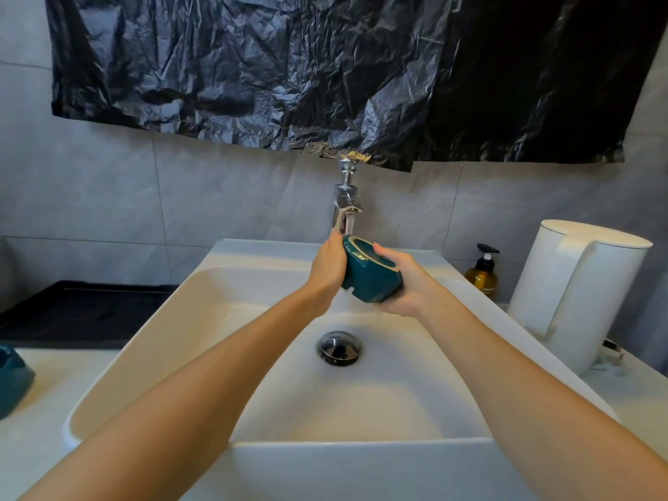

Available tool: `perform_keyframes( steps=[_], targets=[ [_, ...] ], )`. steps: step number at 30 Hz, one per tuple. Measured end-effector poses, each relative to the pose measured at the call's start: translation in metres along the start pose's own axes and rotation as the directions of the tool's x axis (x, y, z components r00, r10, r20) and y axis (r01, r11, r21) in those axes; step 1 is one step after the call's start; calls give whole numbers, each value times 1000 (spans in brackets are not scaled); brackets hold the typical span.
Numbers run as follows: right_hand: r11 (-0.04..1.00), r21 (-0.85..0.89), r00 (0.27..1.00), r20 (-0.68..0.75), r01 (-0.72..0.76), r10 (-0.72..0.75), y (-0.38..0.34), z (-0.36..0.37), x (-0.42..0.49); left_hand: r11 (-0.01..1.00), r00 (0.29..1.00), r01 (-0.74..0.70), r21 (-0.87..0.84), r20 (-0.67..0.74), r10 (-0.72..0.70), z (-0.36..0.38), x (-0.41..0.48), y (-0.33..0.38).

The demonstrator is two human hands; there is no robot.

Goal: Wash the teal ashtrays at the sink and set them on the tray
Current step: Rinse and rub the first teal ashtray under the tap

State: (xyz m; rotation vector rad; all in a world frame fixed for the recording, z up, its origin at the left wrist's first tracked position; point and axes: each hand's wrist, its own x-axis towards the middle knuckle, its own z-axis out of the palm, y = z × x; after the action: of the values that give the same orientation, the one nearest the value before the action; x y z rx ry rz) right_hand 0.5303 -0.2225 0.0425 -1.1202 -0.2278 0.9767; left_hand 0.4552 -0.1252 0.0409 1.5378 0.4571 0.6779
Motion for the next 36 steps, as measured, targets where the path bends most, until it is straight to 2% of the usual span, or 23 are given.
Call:
perform_keyframes(
  steps=[3,5,9,11,13,15,18,21,23,25,26,27,28,29,31,33,34,36],
  targets=[
    [998,-12,998,-13,54,-55,-2,0,2,996,996,-84,24,11,84,6,-1,-6],
    [996,-51,997,-4,77,-77,-5,-3,2,997,997,-72,1,32,72,6,0,-1],
    [952,-300,997,51,63,-50,-5,-6,2,987,969,157,26,189,-159,-11,6,2],
    [941,-328,996,72,79,-58,-5,-4,1,973,934,228,33,274,-229,-21,8,0],
    [943,-303,988,112,135,-105,-4,1,0,982,941,186,-26,293,-171,-23,10,0],
    [953,-235,980,101,190,-170,-2,5,2,984,967,134,-119,234,-104,-19,14,-1],
    [975,-54,977,-6,213,-214,7,10,5,966,995,79,-246,79,-61,-5,14,-5],
    [976,102,977,-111,194,-183,16,19,6,947,999,4,-323,-49,-21,5,12,-8],
    [965,168,972,-152,202,-177,21,27,8,949,996,-7,-315,-87,-22,7,12,-9],
    [955,183,965,-166,233,-204,21,29,11,966,997,54,-251,-47,-68,6,15,-12],
    [958,174,966,-161,228,-200,19,27,9,985,995,89,-145,-22,-93,5,16,-14],
    [964,171,972,-150,206,-181,15,24,5,995,995,95,30,-17,-94,4,15,-17],
    [966,181,977,-137,184,-161,12,19,2,977,998,64,205,-23,-60,4,11,-19],
    [967,196,982,-123,163,-140,9,13,0,953,999,-7,304,-29,16,7,9,-21],
    [973,195,989,-109,121,-102,7,5,0,928,972,-225,296,6,234,15,2,-22],
    [982,168,992,-101,91,-75,6,3,0,862,900,-412,295,-19,436,22,-6,-16],
    [987,140,993,-96,80,-67,5,2,0,840,877,-449,304,-31,480,23,-8,-12],
    [995,81,996,-75,52,-46,5,0,-3,876,906,-395,277,-43,422,19,-10,-2]
  ],
)
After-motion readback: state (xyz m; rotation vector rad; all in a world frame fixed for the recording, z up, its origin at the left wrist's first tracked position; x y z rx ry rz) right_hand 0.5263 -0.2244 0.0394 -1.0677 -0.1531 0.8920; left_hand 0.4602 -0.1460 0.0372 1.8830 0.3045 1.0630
